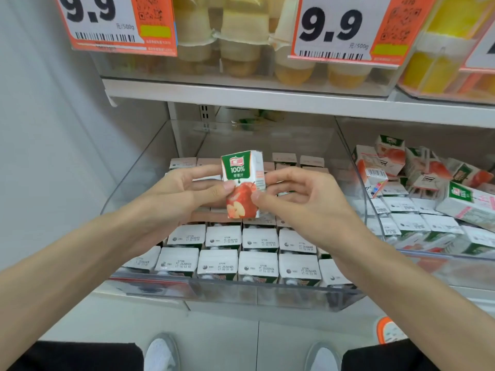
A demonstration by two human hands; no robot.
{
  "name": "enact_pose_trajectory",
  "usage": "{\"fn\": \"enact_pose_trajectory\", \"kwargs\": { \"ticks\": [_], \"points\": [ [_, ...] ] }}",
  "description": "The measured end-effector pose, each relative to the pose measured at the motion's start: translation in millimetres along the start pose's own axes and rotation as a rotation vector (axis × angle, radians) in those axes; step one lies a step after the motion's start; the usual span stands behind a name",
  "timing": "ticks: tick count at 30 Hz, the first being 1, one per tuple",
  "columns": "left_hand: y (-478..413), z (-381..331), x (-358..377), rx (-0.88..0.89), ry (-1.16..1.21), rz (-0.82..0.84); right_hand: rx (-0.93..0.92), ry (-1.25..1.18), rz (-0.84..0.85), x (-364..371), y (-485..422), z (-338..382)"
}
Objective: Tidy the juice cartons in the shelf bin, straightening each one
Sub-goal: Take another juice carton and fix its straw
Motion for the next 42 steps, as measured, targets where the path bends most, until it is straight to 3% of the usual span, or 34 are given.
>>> {"fn": "enact_pose_trajectory", "kwargs": {
  "ticks": [11,19,26,32,42],
  "points": [
    [-4,1,-7,0.019,0.041,-0.02,0.091,-0.074,0.091,5,5,-2],
    [9,-6,18,0.107,-0.113,0.148,0.032,-0.029,0.189,21,12,-4],
    [5,-11,1,0.126,-0.157,-0.017,-0.139,0.153,0.161,19,5,1],
    [1,-7,-2,0.082,-0.095,-0.146,-0.208,0.061,0.162,23,8,11],
    [-5,-8,-5,0.113,-0.011,-0.097,-0.093,-0.101,0.087,7,1,5]
  ]
}}
Point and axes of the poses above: each hand's wrist, its own y-axis away from the middle knuckle, its own x-axis out of the palm, z = x × y, the point moved 9 cm from there along -y, towards the middle knuckle, and after that the axes turned 12 degrees about -z, right-handed, at the moved point
